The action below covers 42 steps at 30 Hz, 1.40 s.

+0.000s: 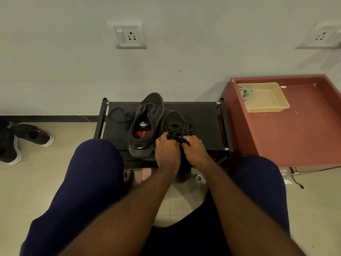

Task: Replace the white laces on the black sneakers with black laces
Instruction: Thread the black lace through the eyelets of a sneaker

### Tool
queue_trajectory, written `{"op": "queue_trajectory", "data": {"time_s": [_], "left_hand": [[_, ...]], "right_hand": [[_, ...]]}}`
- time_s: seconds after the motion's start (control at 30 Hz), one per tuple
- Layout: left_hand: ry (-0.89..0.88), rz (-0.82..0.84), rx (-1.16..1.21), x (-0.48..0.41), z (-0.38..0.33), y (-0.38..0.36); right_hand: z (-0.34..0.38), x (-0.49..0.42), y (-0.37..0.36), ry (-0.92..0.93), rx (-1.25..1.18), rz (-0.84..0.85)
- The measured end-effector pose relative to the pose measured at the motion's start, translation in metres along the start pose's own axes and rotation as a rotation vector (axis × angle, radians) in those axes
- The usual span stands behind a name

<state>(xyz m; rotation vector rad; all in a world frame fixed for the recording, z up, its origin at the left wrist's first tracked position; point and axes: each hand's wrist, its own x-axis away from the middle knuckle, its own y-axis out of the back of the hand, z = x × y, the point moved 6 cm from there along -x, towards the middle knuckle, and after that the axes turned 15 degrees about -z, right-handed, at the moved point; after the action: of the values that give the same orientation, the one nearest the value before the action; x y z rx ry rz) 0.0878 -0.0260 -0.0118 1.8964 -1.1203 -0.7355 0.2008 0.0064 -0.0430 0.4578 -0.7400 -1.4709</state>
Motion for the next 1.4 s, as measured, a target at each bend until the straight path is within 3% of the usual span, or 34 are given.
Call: {"op": "queue_trajectory", "data": {"time_s": [0.17,0.5,0.67,0.8,0.97,1.17,1.23,1.27,1.4], "left_hand": [[-0.029,-0.006,0.035,-0.011,0.006,0.002],[-0.090,0.144,0.190,-0.017,0.019,0.012],[-0.063,0.165,0.352,-0.018,0.021,0.023],[0.150,0.128,0.654,-0.020,0.020,0.042],[0.465,0.348,1.163,-0.015,0.006,0.048],[0.726,0.395,1.535,-0.020,0.006,0.050],[0.808,0.377,1.488,-0.022,0.011,0.046],[0.815,0.352,1.354,-0.022,0.016,0.042],[0.455,0.206,0.467,-0.027,0.033,0.043]], "right_hand": [[-0.007,-0.001,-0.011,0.007,0.013,-0.002],[-0.007,-0.001,-0.013,0.000,-0.002,-0.016],[-0.021,-0.008,-0.023,-0.002,-0.010,-0.034],[-0.005,-0.002,-0.006,0.007,-0.029,-0.081],[-0.004,0.000,-0.006,0.013,-0.011,-0.085],[0.001,0.006,-0.004,0.025,0.050,-0.133],[0.002,0.007,-0.004,0.016,0.045,-0.143],[0.003,0.008,-0.004,0.015,0.044,-0.151],[0.005,0.010,-0.004,0.000,0.022,-0.169]]}}
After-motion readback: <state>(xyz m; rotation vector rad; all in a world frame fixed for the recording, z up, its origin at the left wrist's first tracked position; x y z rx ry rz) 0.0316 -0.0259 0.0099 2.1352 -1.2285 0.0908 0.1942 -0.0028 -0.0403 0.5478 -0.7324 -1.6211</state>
